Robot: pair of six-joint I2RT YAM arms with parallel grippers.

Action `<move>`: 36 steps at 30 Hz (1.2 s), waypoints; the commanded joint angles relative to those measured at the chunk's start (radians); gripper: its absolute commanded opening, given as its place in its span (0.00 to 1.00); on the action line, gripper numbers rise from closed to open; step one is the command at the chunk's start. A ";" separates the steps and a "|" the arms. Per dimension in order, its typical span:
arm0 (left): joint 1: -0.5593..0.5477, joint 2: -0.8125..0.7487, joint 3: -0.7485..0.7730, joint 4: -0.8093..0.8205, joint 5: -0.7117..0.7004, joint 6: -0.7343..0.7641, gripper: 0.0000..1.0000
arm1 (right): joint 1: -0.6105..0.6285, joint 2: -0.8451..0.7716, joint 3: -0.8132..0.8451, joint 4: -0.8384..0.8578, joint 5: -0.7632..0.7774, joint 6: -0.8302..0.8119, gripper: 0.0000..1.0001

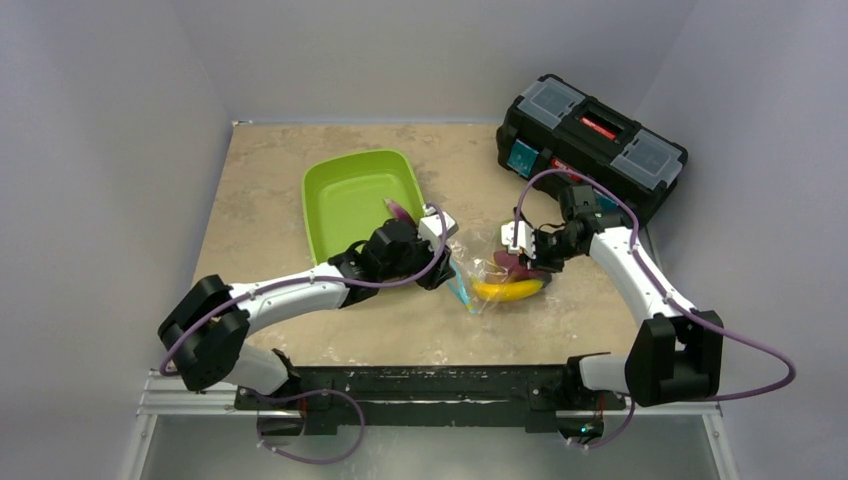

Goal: Open the zip-top bag and remove the fake food
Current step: Adjust the zipper food storage bag at the center of the board.

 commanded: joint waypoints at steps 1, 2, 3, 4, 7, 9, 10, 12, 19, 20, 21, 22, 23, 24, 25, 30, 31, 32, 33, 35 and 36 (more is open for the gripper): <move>-0.010 0.043 0.048 0.051 0.042 0.017 0.40 | 0.001 -0.002 -0.025 0.060 -0.086 0.037 0.24; -0.010 0.054 0.050 0.052 0.048 0.013 0.41 | 0.001 -0.002 -0.031 0.071 -0.091 0.046 0.26; -0.011 0.062 0.052 0.054 0.052 0.008 0.41 | 0.001 -0.001 -0.034 0.082 -0.094 0.055 0.29; -0.010 0.070 0.054 0.055 0.053 0.004 0.42 | 0.001 0.000 -0.035 0.088 -0.094 0.060 0.32; -0.011 0.067 0.054 0.037 0.028 -0.006 0.44 | 0.001 -0.002 -0.027 0.104 -0.108 0.087 0.36; -0.010 0.044 0.047 0.015 -0.001 -0.009 0.45 | 0.000 -0.011 -0.017 0.100 -0.102 0.096 0.37; -0.010 0.023 0.043 0.005 -0.019 -0.013 0.49 | -0.001 -0.014 -0.015 0.095 -0.100 0.096 0.37; -0.009 -0.021 0.032 -0.020 -0.057 -0.037 0.58 | -0.002 -0.019 -0.013 0.080 -0.101 0.094 0.38; 0.050 -0.158 -0.045 -0.011 -0.076 -0.275 0.79 | -0.001 -0.010 -0.053 0.110 -0.068 0.102 0.36; 0.070 -0.161 -0.052 -0.005 -0.040 -0.317 0.80 | 0.000 -0.006 -0.054 0.114 -0.075 0.109 0.34; 0.088 -0.159 -0.060 0.004 -0.010 -0.362 0.80 | -0.001 -0.001 -0.053 0.115 -0.085 0.114 0.28; 0.101 -0.153 -0.067 0.014 0.017 -0.405 0.80 | -0.001 0.004 -0.050 0.118 -0.098 0.123 0.20; 0.112 -0.144 -0.067 0.019 0.045 -0.438 0.80 | -0.001 0.009 -0.048 0.123 -0.111 0.136 0.14; 0.117 -0.132 -0.062 0.020 0.066 -0.465 0.80 | 0.000 0.013 -0.045 0.130 -0.125 0.150 0.10; 0.118 -0.119 -0.056 0.019 0.080 -0.482 0.80 | 0.000 0.018 -0.043 0.138 -0.138 0.163 0.06; 0.119 -0.070 -0.045 0.081 0.139 -0.538 0.80 | 0.016 0.030 -0.041 0.144 -0.200 0.206 0.13; 0.119 -0.063 -0.041 0.088 0.145 -0.549 0.80 | 0.022 0.030 -0.044 0.142 -0.208 0.209 0.15; 0.119 -0.054 -0.038 0.093 0.150 -0.556 0.80 | 0.030 0.030 -0.052 0.148 -0.210 0.218 0.16; 0.119 -0.043 -0.033 0.093 0.151 -0.563 0.80 | 0.039 0.029 -0.061 0.164 -0.201 0.239 0.15; 0.117 -0.020 -0.028 0.093 0.155 -0.579 0.80 | 0.057 0.028 -0.086 0.230 -0.169 0.306 0.10; 0.117 -0.010 -0.027 0.090 0.152 -0.589 0.80 | 0.062 0.027 -0.095 0.260 -0.146 0.336 0.08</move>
